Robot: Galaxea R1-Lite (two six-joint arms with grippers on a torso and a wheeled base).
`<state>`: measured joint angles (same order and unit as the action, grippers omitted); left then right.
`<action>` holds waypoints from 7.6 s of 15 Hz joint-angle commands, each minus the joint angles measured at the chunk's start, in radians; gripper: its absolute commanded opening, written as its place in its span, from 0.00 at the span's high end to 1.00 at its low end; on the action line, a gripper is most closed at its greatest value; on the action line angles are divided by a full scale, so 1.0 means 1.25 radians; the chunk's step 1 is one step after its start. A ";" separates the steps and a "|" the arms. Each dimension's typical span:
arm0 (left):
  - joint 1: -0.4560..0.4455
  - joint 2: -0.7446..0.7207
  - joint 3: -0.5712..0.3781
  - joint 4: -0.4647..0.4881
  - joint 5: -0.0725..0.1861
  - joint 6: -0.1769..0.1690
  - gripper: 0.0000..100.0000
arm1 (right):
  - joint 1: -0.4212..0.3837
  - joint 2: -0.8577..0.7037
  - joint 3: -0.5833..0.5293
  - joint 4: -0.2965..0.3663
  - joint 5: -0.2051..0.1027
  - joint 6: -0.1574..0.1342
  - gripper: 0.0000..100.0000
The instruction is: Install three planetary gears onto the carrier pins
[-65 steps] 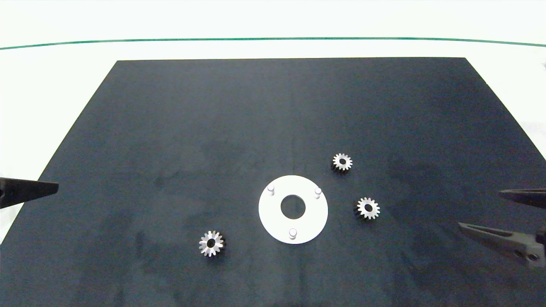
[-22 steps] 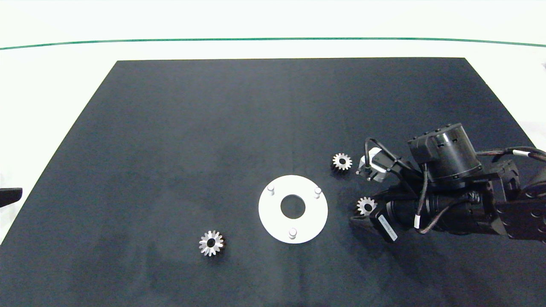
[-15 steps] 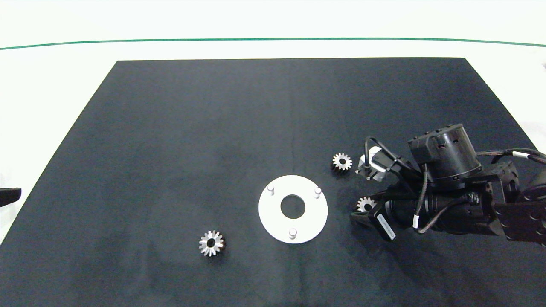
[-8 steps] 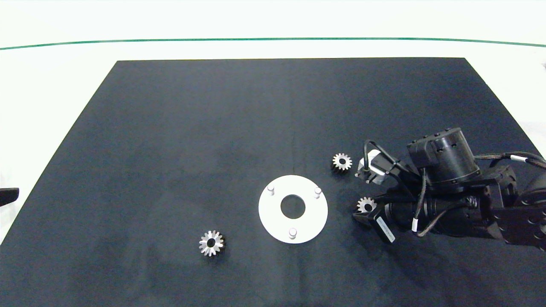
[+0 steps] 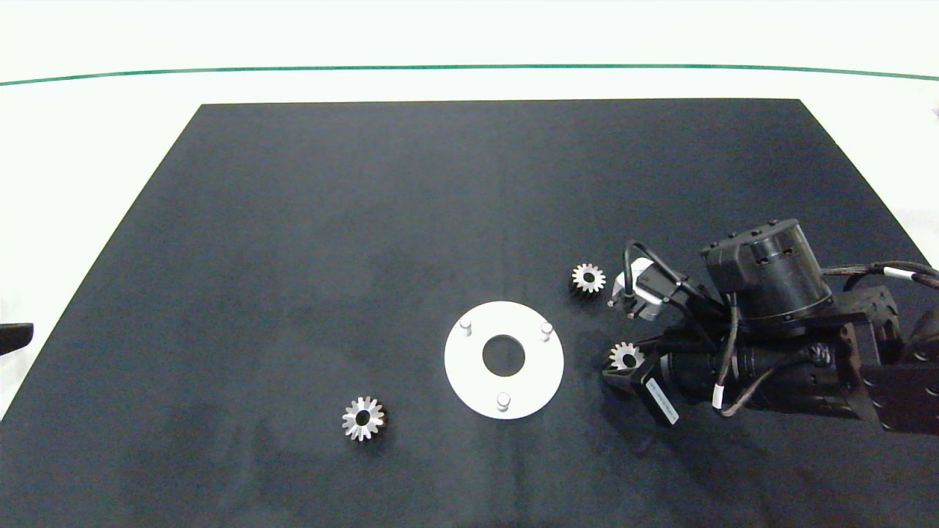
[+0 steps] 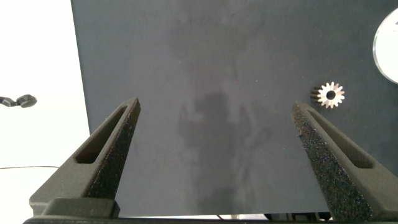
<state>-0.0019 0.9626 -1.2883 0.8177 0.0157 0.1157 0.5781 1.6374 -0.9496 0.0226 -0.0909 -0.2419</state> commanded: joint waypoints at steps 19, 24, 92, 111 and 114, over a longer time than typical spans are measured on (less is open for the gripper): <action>-0.010 -0.010 0.000 0.004 0.001 0.001 0.00 | 0.280 0.143 -0.213 0.070 -0.082 0.033 0.81; -0.010 -0.012 0.000 0.004 0.001 0.001 0.00 | 0.279 0.143 -0.209 0.072 -0.083 0.033 0.81; -0.019 -0.024 0.002 0.005 0.000 0.001 0.00 | 0.268 0.174 -0.298 0.202 -0.118 0.013 0.00; -0.027 -0.026 0.005 0.005 0.001 0.001 0.00 | -0.028 0.152 -0.325 0.051 -0.129 0.140 0.00; -0.027 -0.026 0.005 0.005 0.001 0.001 0.00 | -0.029 0.174 -0.331 0.051 -0.129 0.141 0.04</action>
<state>-0.0351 0.9285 -1.2821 0.8191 0.0162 0.1160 0.5421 1.8309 -1.3609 0.0851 -0.2500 -0.0653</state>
